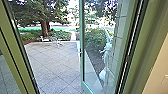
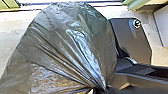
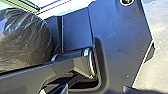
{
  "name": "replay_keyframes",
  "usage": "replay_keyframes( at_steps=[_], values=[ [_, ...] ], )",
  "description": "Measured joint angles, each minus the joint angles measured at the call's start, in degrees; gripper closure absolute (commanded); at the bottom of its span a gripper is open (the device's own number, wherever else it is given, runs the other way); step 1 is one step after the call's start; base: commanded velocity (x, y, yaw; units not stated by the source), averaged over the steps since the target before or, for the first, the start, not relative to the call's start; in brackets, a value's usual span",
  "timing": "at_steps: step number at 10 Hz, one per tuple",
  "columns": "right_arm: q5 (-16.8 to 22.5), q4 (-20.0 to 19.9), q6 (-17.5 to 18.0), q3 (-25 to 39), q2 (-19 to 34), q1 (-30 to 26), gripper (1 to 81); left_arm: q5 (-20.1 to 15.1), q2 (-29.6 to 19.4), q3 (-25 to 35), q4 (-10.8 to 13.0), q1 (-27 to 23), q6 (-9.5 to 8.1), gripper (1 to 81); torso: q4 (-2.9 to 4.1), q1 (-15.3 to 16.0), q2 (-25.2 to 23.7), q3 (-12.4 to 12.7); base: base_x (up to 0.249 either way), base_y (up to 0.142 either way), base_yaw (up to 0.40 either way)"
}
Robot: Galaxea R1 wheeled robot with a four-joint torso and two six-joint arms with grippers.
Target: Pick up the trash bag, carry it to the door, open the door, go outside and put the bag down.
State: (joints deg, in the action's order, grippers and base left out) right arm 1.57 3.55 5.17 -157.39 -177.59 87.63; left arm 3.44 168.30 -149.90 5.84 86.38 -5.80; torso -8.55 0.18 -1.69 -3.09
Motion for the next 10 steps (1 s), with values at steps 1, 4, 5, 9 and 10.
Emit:
replay_keyframes(
  at_steps=[1, 4, 5, 9, 10],
  values=[
    [0.0, 0.0, 0.0, 0.0, 0.0, 0.0, 1.0, 0.0, 0.1, 0.0, 0.0, 0.0, 0.00, 81.1, 0.02, 0.0, 0.0, 0.0, 0.000, -0.103, 0.000],
    [0.0, 0.0, 0.0, 0.0, 0.2, 0.0, 1.0, 0.0, 0.3, 0.1, 0.0, 0.0, 0.00, 81.1, 0.02, 0.0, 0.0, 0.0, 0.000, -0.022, 0.000],
    [-0.1, 0.0, 0.0, 0.0, 0.0, 0.0, 1.0, 0.0, 0.2, 0.0, 0.0, 0.0, 0.00, 81.1, 0.00, 0.0, 0.0, 0.0, 0.000, 0.000, 0.000],
    [-0.1, 0.0, 0.0, 0.0, 0.0, 0.0, 1.0, 0.0, 0.1, -0.1, 0.0, 0.0, -0.01, 81.1, 0.00, 0.0, 0.0, 0.0, 0.000, 0.000, 0.000],
    [0.0, 0.0, 0.0, 0.0, 0.0, 0.0, 1.0, 0.0, 0.1, -0.1, 0.0, 0.0, -0.01, 81.1, 0.00, 0.0, 0.0, 0.0, 0.000, 0.000, 0.000]
  ],
)
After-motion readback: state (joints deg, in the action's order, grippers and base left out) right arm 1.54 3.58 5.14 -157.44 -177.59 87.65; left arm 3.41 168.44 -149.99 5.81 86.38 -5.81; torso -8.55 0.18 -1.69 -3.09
